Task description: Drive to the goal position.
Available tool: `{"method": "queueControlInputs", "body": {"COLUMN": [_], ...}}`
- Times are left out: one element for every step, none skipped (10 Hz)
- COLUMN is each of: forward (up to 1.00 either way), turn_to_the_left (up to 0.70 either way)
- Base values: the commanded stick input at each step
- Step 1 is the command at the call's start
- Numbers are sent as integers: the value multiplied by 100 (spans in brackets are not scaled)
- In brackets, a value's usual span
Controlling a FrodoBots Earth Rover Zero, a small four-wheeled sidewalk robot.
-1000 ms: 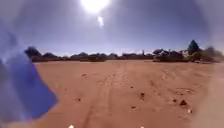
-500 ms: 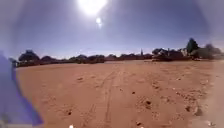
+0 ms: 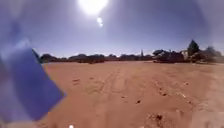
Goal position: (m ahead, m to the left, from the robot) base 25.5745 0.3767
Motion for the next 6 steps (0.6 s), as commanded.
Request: {"method": "queueControlInputs", "body": {"forward": [70,70,70,70,70,70], "turn_to_the_left": [0,0,0,0,0,0]}}
